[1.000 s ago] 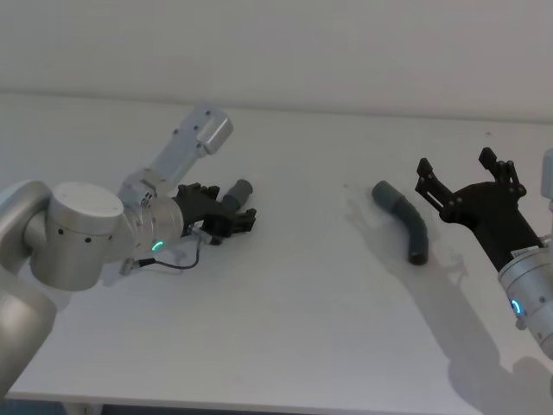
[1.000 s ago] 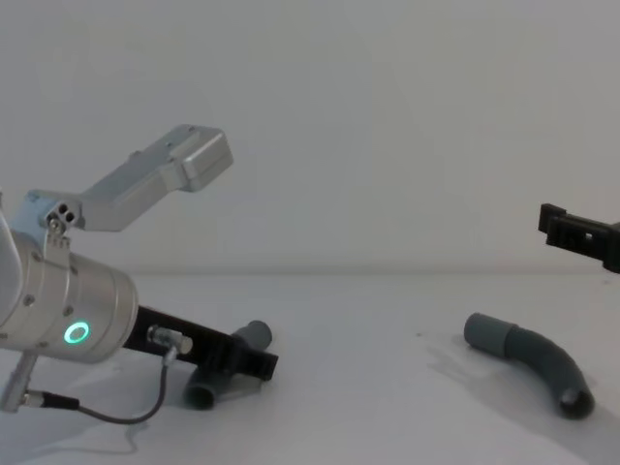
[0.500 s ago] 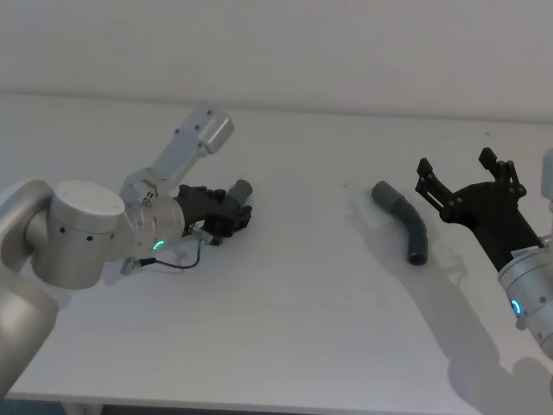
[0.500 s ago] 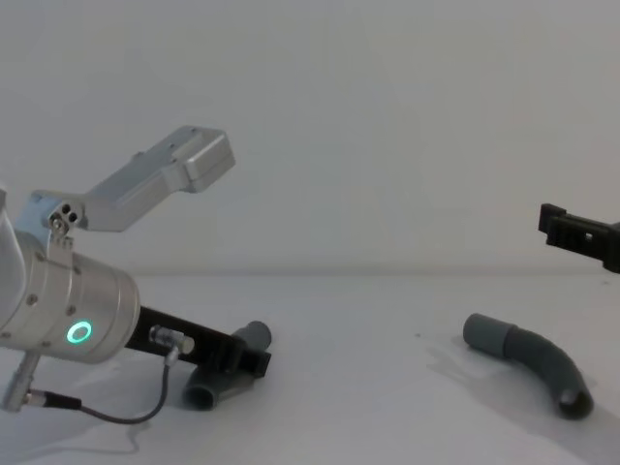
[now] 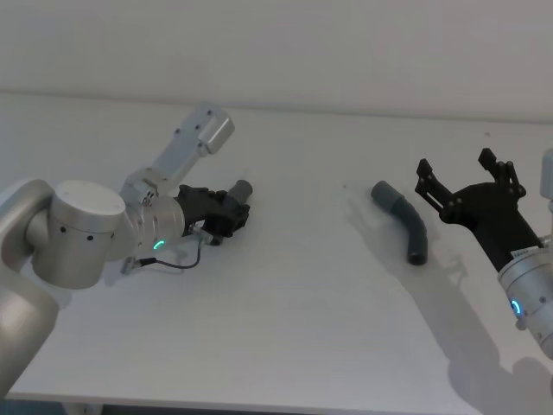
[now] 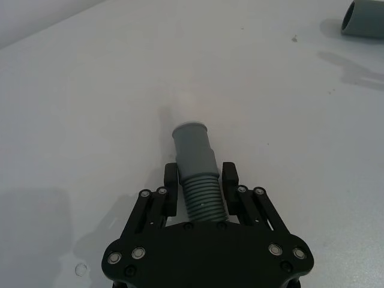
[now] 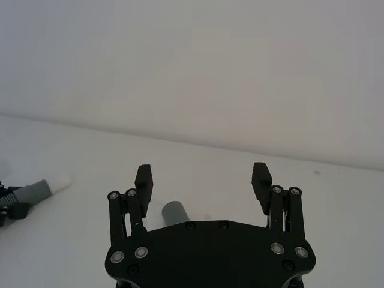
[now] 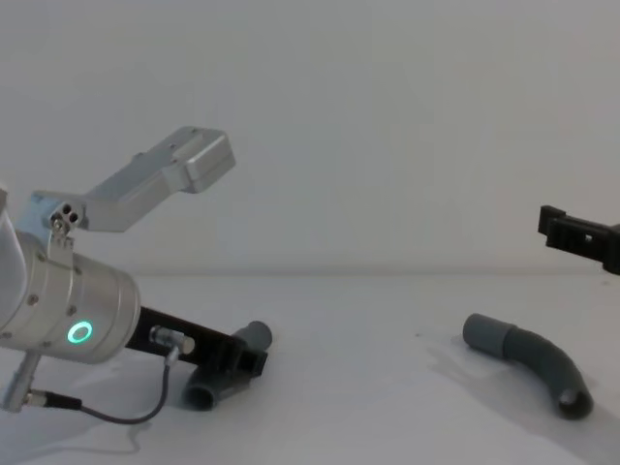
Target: Use both hands to pick up one end of the pipe from the table, align the ends, and insert them.
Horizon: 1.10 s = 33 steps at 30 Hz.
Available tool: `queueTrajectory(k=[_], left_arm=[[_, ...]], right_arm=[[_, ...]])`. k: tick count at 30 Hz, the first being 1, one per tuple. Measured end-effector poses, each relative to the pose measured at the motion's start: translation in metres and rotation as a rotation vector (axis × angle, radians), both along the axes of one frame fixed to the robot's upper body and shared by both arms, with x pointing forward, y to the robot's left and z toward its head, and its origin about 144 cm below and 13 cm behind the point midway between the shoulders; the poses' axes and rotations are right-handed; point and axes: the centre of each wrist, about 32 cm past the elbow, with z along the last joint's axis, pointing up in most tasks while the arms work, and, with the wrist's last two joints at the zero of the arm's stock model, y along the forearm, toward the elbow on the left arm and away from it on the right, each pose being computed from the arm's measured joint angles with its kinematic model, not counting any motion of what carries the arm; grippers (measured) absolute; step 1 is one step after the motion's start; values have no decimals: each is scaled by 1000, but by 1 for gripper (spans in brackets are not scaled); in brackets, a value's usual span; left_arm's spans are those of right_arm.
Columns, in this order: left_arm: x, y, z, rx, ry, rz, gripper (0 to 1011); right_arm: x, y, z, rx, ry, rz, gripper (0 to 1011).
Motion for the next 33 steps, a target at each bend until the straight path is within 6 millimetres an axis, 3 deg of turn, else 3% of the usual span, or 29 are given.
queueTrajectory(k=[13,33], left_arm=[[0,0,0,1,1,1,360],[0,0,0,1,1,1,353]], right_arm=[[0,-2,13,-45,101,31,1004],[14,1,31,-75,326,87,1004]])
